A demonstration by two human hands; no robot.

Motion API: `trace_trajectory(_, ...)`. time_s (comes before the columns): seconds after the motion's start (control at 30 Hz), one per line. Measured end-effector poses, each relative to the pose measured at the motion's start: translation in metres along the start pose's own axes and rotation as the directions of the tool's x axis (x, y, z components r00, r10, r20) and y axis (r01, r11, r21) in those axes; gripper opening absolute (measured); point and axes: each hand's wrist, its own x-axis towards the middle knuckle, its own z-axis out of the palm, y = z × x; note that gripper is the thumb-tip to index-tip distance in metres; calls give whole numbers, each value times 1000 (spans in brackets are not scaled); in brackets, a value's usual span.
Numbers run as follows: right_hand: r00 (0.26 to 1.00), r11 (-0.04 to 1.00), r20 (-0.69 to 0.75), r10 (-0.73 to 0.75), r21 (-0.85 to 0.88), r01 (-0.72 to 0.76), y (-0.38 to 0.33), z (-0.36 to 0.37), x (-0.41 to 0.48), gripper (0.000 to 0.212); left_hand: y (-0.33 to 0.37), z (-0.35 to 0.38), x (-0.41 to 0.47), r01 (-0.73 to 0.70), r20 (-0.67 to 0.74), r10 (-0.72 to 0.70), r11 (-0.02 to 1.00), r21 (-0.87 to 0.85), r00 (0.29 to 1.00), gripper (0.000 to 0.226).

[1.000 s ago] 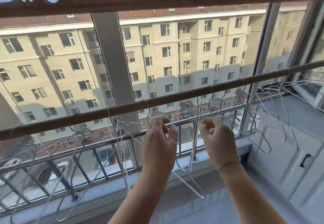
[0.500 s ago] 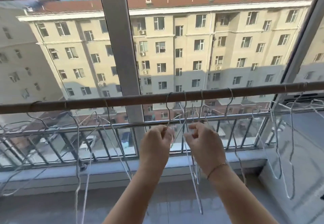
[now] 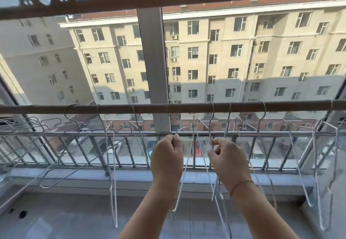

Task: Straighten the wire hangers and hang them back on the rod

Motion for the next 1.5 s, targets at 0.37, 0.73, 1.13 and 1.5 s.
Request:
trace_trajectory(0.37, 1000, 1000, 20, 10, -9, -10, 0, -1, 11, 19, -5, 5, 5, 57, 30, -56, 998, -40, 998, 37)
trace_trajectory(0.73, 975, 998, -220, 32, 57, -20, 16, -28, 12, 8, 16, 11, -3, -86, -119, 76, 993, -85, 990, 20)
trace_trajectory(1.13, 931, 978, -312, 190, -22, -207, 70, -63, 6, 22, 77, 50, -21, -398, 71, 409, 908, -131, 910, 21)
trace_trajectory(1.5, 939, 973, -257, 229, 23, -231, 79, -64, -4, 16, 69, 64, -22, -325, 340, 289, 944, 53, 895, 20)
